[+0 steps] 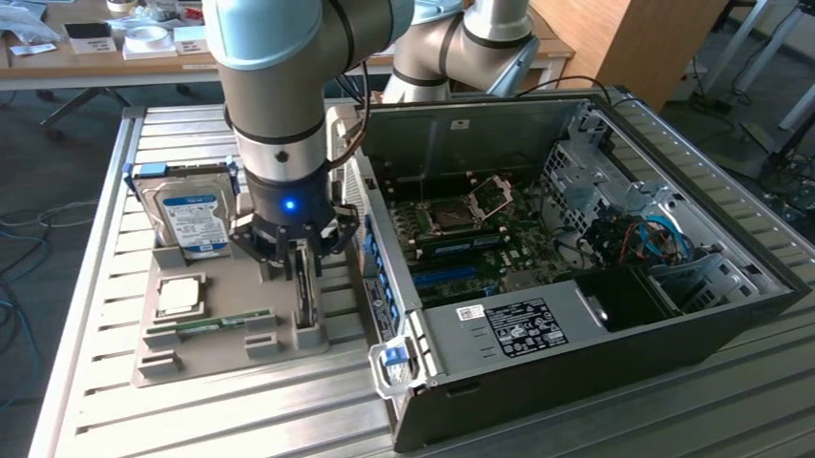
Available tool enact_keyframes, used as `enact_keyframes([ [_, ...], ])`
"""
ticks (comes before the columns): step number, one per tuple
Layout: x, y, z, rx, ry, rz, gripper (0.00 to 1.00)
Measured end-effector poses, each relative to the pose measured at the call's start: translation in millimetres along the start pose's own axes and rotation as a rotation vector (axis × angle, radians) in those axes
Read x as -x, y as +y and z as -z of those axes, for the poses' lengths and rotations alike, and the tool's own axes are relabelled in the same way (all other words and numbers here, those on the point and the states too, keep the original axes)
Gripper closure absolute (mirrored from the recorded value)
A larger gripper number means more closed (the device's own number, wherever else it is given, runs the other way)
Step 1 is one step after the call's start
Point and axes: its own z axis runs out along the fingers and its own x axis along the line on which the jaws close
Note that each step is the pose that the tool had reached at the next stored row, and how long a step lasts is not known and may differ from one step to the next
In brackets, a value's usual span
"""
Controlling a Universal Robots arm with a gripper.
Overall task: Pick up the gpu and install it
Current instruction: 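Pick up the gpu and move the gpu toward the slot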
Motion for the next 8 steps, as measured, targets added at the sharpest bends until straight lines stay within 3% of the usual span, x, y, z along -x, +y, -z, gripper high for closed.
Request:
enact_keyframes([
  [8, 0.4, -0.4, 0.1, -0.0002, 0.0001, 0.0, 0.58],
])
